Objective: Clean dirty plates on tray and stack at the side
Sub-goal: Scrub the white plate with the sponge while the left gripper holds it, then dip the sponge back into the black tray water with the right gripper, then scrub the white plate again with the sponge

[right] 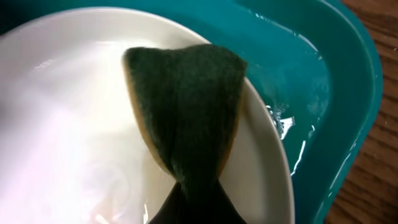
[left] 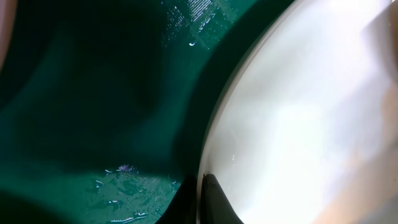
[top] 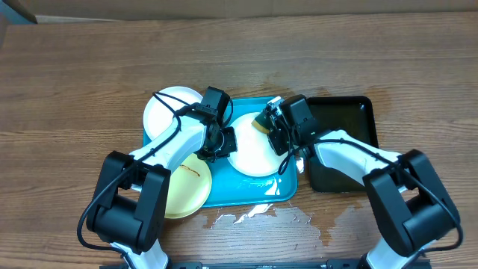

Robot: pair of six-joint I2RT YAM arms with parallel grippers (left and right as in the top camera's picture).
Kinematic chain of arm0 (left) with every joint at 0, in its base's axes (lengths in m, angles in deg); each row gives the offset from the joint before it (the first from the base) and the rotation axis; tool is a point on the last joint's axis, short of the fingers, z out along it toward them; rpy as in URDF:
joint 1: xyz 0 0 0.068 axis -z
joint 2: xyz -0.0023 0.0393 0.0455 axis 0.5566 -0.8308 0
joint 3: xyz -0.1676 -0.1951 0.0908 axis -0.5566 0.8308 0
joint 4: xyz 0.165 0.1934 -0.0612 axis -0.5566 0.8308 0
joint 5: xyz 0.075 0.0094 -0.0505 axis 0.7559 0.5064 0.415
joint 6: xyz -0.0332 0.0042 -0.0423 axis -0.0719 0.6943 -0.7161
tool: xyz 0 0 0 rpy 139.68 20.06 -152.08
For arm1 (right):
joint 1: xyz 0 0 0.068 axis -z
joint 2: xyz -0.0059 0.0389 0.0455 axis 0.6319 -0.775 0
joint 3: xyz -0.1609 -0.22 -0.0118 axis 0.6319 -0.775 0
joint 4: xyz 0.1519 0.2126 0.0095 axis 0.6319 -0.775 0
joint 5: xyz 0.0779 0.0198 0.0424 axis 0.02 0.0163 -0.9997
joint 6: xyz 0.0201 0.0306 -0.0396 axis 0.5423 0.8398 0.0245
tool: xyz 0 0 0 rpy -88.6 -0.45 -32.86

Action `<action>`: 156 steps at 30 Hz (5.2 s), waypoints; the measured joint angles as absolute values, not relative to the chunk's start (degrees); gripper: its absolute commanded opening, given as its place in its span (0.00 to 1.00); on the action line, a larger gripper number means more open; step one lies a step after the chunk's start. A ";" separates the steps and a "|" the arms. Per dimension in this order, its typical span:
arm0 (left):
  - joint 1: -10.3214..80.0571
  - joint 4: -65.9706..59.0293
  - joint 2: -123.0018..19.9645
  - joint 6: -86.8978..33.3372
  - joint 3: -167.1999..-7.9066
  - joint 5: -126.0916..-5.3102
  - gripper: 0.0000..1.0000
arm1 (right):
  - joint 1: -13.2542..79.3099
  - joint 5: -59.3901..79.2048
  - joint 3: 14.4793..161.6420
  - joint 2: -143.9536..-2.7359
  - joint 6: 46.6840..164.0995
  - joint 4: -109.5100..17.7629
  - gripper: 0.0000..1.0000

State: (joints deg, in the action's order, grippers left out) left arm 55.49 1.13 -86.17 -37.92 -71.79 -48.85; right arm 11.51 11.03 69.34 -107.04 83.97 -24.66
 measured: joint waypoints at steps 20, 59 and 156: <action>55.49 1.28 -86.17 -36.85 -71.79 -48.85 0.04 | 11.68 3.75 71.24 -109.70 77.28 -22.15 0.04; 55.49 8.26 -86.19 -36.41 -71.82 -51.73 0.37 | 21.15 9.39 84.64 -88.72 100.12 -68.88 0.04; 55.49 8.10 -86.19 -24.89 -71.71 -53.07 0.04 | 21.26 -10.67 94.76 -102.75 102.79 -78.63 0.04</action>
